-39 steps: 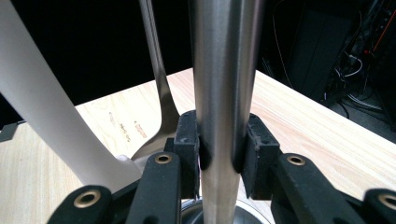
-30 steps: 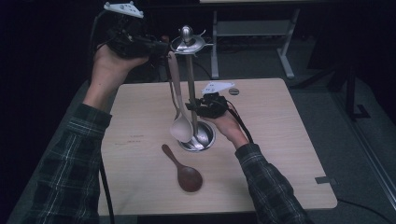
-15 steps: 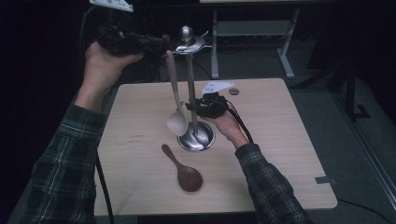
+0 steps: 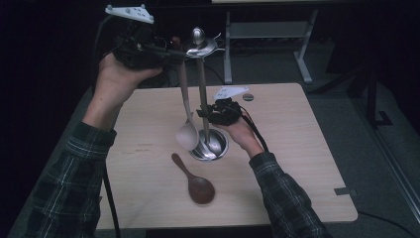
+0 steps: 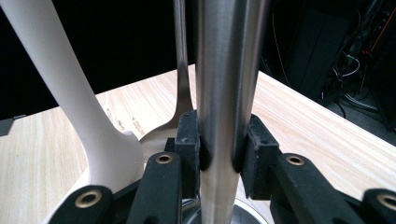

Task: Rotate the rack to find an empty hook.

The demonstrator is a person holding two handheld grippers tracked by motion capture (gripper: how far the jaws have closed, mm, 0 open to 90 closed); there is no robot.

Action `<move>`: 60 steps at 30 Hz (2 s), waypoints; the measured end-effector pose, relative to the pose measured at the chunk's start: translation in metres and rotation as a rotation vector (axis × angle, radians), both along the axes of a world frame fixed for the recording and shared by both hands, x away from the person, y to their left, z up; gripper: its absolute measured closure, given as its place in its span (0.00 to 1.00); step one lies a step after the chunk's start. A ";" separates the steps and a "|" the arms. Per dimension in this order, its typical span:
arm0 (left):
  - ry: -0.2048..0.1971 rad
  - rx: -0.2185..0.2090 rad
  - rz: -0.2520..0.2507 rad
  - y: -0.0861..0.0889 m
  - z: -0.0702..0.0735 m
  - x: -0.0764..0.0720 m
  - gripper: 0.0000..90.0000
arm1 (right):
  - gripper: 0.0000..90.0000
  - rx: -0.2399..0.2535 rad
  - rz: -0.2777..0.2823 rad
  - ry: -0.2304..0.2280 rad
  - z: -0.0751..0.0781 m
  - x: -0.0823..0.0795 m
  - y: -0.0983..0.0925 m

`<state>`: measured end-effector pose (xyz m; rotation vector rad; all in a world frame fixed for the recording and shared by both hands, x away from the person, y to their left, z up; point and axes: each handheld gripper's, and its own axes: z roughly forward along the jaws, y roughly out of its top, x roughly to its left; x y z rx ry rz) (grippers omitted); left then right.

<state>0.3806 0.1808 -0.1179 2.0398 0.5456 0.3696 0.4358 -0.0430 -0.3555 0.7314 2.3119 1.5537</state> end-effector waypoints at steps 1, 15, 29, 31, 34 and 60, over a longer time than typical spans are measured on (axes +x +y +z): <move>0.005 -0.009 0.000 0.001 -0.001 0.001 1.00 | 0.79 -0.001 -0.001 -0.001 0.000 0.000 0.000; 0.002 -0.019 0.048 0.013 -0.003 0.010 1.00 | 0.79 -0.001 -0.001 -0.004 0.000 0.000 0.000; -0.014 -0.007 0.086 0.015 -0.004 0.015 1.00 | 0.79 -0.001 0.003 -0.006 0.000 0.000 0.000; -0.002 -0.017 0.071 0.016 -0.006 0.014 1.00 | 0.79 0.001 0.002 -0.005 -0.001 0.000 0.000; 0.003 -0.013 0.067 0.020 -0.010 0.011 1.00 | 0.71 -0.003 0.002 0.000 -0.001 0.000 0.000; 0.102 0.017 0.064 0.048 -0.122 -0.044 1.00 | 0.96 -0.051 -0.009 0.077 -0.011 -0.050 -0.055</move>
